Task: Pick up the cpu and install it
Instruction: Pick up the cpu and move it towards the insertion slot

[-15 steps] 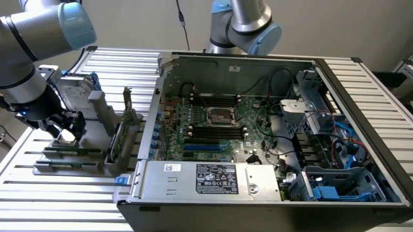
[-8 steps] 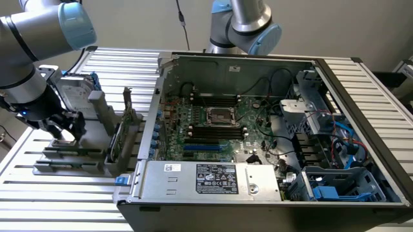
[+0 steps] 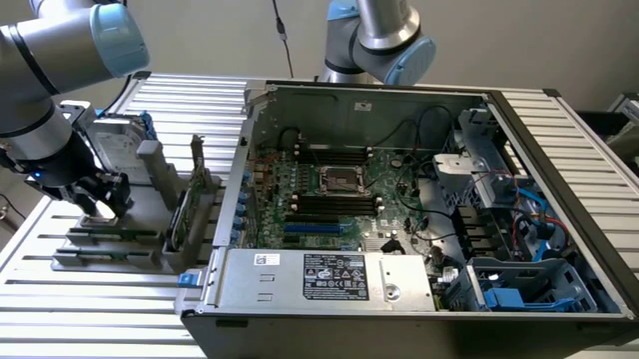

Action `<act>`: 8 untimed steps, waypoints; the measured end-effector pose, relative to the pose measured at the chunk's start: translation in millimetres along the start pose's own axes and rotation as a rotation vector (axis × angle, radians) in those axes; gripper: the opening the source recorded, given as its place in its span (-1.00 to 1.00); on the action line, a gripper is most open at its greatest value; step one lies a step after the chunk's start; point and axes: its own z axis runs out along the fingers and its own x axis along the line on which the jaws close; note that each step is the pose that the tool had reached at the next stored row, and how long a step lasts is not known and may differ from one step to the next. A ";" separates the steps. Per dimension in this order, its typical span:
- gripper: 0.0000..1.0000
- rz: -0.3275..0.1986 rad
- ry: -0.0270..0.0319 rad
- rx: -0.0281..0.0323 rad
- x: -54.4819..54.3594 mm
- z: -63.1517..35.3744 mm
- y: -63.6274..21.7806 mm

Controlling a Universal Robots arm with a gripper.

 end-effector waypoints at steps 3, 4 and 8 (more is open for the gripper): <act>0.09 0.000 0.0005 -0.0002 -0.1 -1.1 0.1; 0.09 0.000 0.0008 0.0000 -0.1 -2.2 0.2; 0.09 0.000 0.0011 -0.0013 0.2 -13.0 1.6</act>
